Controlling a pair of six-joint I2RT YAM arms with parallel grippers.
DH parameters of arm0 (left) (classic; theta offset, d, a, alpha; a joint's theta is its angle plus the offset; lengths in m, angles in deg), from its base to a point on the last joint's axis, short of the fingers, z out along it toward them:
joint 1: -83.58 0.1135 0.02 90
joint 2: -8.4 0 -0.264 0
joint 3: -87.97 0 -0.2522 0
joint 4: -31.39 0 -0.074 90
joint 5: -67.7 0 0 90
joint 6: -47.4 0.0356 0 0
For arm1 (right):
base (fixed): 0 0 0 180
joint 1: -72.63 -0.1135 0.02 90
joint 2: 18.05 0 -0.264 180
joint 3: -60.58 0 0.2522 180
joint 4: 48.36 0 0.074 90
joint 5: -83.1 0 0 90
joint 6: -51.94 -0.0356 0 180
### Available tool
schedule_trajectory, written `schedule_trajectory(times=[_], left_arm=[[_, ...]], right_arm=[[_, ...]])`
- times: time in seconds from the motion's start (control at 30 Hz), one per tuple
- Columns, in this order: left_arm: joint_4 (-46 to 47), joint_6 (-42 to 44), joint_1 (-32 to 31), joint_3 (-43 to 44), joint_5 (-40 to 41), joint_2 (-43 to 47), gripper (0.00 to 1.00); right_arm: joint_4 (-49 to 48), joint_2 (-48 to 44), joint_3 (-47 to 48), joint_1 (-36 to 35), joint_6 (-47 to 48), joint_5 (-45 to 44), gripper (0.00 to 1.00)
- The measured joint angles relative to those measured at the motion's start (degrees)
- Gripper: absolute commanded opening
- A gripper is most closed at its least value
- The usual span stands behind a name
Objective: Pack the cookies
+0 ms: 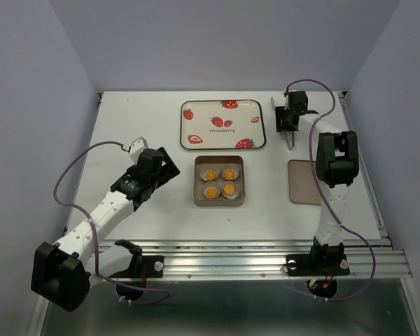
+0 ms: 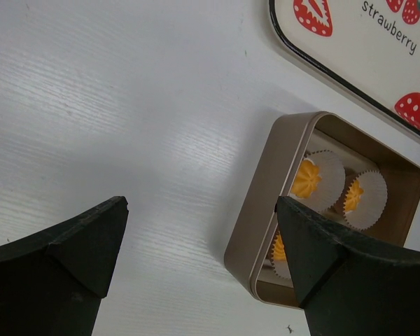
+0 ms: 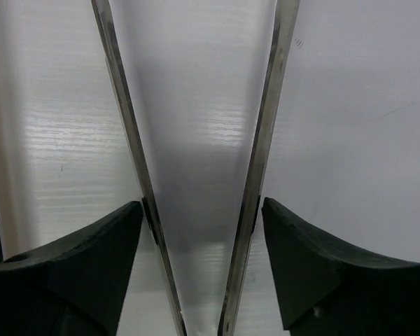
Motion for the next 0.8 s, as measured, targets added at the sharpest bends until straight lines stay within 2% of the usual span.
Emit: schedule_trajectory(times=[0.1, 0.13, 0.27, 0.37, 0.43, 0.6, 0.77, 0.8], left_arm=[[0.22, 0.11, -0.02, 0.39, -0.02, -0.66, 0.99], [0.35, 0.22, -0.02, 0.55, -0.02, -0.79, 0.99], [0.39, 0.52, -0.02, 0.81, -0.07, -0.76, 0.99], [0.33, 0.72, 0.0, 0.81, -0.28, -0.13, 0.99], [0.33, 0.74, -0.02, 0.81, -0.55, 0.81, 0.99], [0.5, 0.94, -0.02, 0.76, -1.7, 4.35, 0.99], [0.79, 1.62, -0.02, 0.42, -3.26, 5.92, 0.99], [0.76, 1.77, -0.04, 0.42, -3.69, 6.12, 0.99]], right_arm=[[-0.13, 0.0, 0.11, 0.0, 0.44, -0.02, 1.0], [-0.15, -0.02, 0.11, 0.0, 0.5, -0.02, 1.0], [0.35, -0.94, -0.26, -0.07, 0.48, -0.68, 1.0], [1.97, -5.62, -2.62, -0.07, -2.01, -2.23, 1.0], [4.04, -11.1, -6.32, -0.07, -5.09, -3.48, 1.0], [11.23, -33.55, -23.93, -0.17, -13.07, -5.6, 1.0], [16.02, -41.53, -32.63, -0.74, -18.86, -5.51, 0.92], [15.78, -42.25, -35.06, -0.83, -19.5, -4.11, 0.86]])
